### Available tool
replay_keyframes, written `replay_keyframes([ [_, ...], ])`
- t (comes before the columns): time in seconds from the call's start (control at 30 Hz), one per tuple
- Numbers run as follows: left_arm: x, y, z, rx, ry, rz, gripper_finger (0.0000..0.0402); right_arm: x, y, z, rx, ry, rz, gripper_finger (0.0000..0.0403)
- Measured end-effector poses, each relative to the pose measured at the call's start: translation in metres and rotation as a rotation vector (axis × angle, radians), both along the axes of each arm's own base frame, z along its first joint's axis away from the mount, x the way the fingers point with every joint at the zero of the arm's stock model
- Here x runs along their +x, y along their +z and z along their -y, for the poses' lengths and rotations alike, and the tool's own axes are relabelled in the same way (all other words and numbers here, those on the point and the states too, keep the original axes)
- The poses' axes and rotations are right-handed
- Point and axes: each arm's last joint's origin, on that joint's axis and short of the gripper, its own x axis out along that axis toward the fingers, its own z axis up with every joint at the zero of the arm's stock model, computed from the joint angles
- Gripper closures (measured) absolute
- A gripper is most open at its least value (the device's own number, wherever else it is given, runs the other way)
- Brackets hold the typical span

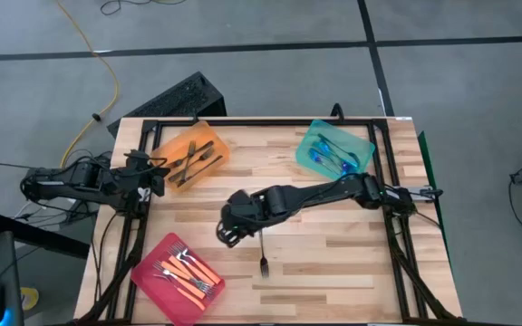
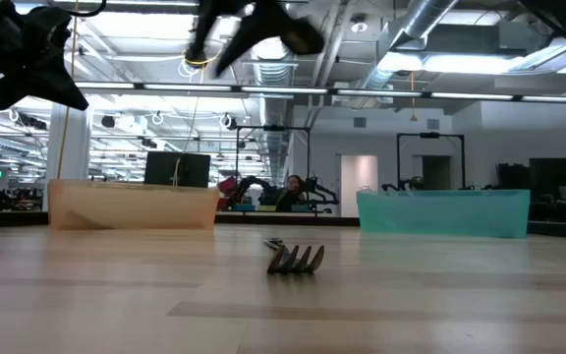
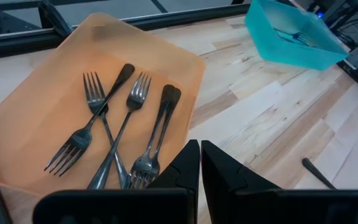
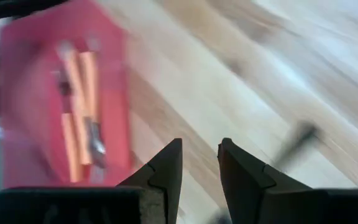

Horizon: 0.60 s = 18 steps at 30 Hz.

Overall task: Sort silverware by color (type)
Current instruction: Put the black fork into the orange bin

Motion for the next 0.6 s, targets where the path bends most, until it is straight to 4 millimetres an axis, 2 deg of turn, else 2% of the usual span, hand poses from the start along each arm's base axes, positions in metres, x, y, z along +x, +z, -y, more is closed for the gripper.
replay_keyframes([
  [0.1, -0.001, -0.001, 0.0, -0.009, 0.008, -0.004, 0.0401, -0.029, 0.012, -0.002, -0.04, -0.096, -0.154, 0.0276],
  [0.27, -0.001, -0.001, 0.0, -0.018, 0.015, 0.004, 0.0401, -0.061, 0.01, -0.025, -0.124, -0.213, -0.342, 0.0276],
  [0.4, -0.001, -0.001, 0.0, -0.042, 0.037, 0.023, 0.0401, -0.068, -0.002, -0.053, -0.085, -0.251, -0.337, 0.0276],
  [0.6, -0.001, -0.001, 0.0, -0.076, 0.074, 0.053, 0.0401, -0.072, -0.036, -0.089, 0.001, -0.339, -0.309, 0.0263],
])
